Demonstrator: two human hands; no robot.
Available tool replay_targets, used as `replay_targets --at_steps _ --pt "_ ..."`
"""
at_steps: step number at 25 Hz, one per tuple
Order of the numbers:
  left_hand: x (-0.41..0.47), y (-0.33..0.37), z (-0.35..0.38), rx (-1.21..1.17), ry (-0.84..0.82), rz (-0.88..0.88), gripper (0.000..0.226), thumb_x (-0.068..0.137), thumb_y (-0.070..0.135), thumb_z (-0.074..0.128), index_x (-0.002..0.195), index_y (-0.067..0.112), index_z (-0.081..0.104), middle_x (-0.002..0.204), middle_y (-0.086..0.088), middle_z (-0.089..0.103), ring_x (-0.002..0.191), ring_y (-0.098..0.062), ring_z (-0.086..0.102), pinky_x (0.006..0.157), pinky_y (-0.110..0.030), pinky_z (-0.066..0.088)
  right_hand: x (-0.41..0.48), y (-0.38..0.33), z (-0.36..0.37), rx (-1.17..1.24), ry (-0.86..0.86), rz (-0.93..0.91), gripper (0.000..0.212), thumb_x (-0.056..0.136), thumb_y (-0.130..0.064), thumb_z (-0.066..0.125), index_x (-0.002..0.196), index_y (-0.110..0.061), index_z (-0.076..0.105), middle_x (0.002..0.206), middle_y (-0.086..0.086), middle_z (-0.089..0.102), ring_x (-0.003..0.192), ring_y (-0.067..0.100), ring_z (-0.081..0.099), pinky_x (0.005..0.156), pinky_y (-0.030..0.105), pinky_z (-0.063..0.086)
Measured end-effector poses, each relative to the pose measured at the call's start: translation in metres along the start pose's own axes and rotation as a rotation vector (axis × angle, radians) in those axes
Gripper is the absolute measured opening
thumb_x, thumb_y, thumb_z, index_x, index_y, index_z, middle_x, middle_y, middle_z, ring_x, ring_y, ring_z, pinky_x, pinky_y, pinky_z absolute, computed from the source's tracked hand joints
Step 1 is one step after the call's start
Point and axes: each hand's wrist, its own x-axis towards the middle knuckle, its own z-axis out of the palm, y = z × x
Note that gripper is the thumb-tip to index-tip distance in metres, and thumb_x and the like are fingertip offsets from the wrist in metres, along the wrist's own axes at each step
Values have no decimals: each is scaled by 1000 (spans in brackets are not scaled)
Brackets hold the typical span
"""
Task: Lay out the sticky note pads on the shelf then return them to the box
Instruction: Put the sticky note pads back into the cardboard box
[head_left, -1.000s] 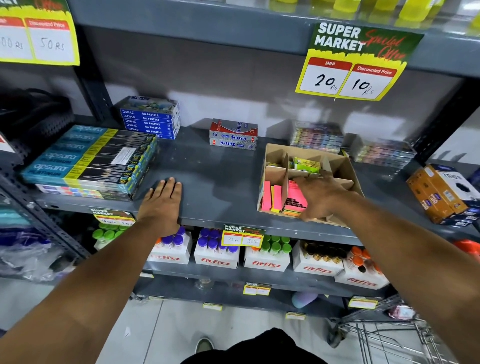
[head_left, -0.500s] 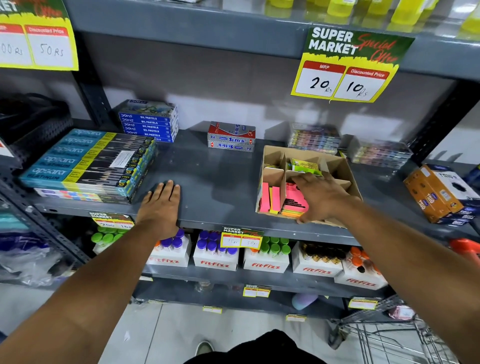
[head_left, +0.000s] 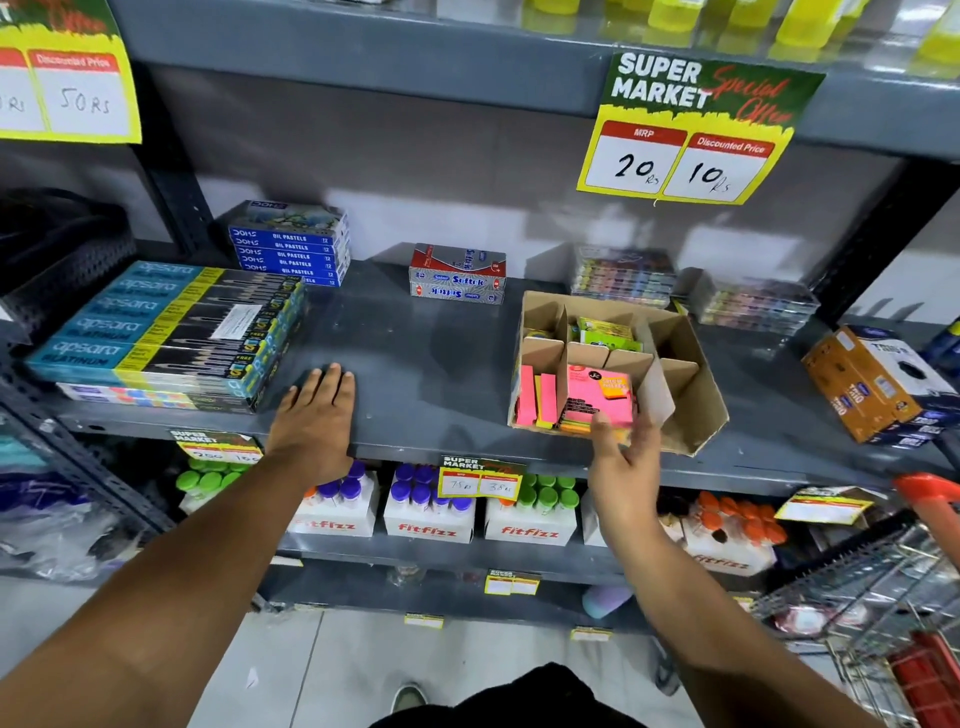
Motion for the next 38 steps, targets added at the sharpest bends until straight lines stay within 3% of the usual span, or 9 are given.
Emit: replay_targets --at_steps 2,5,8,12,20,23,26,29,38 --pt "-1 0 0 -5 8 2 119 67 34 79 149 12 -5 160 -9 -4 145 -29 -1 118 -46 12 9 9 4 -35 60 70 22 98 -31 54 119 -38 50 131 6 58 123 22 54 105 45 44" --pt "-1 0 0 -10 12 3 119 67 34 80 149 11 -4 160 -10 -3 145 -29 -1 118 -46 12 25 8 3 -48 126 168 39 100 -29 51 136 -13 46 134 12 57 124 27 54 104 43 44" --pt "-1 0 -1 -16 10 6 120 67 35 80 149 11 -4 160 -10 -3 145 -30 -1 118 -46 12 35 4 1 -41 131 281 42 102 -34 44 137 -10 46 129 10 61 118 26 57 93 35 45" --pt "-2 -1 -1 -20 7 7 120 68 36 80 149 12 -5 160 -10 -4 145 -30 -1 118 -46 12 50 4 5 -41 130 339 46 102 -41 40 136 -11 49 127 9 63 117 27 58 92 38 46" --pt "-3 1 -4 -27 -3 5 118 69 35 78 149 12 -5 160 -9 -5 145 -29 -3 118 -45 9 52 7 -11 -140 -27 247 45 102 -38 46 138 -12 47 128 4 61 120 23 55 98 36 44" --pt "-4 1 -5 -26 -5 -3 117 70 33 78 149 12 -5 160 -9 -6 145 -29 -3 118 -45 9 43 11 -21 -352 -168 -17 43 91 -13 67 131 -14 50 120 -1 63 113 15 58 93 30 49" --pt "-4 2 -5 -28 -7 -2 117 69 33 78 149 12 -6 160 -8 -6 145 -28 -3 118 -45 9 42 18 -25 -570 -195 -193 58 82 -9 77 131 -19 48 122 -1 62 114 13 56 92 28 50" --pt "-3 1 -5 -23 -2 -4 118 69 33 78 149 12 -5 160 -9 -6 145 -29 -3 118 -45 9 47 20 -22 -556 -125 -125 57 85 -12 74 134 -18 45 127 4 62 118 22 59 98 40 51" --pt "-3 1 -4 -16 0 1 119 68 34 79 149 13 -5 160 -9 -5 145 -29 -2 118 -45 10 51 20 -19 -583 -134 -60 69 82 -15 78 139 -14 39 130 7 62 120 26 59 96 41 50"
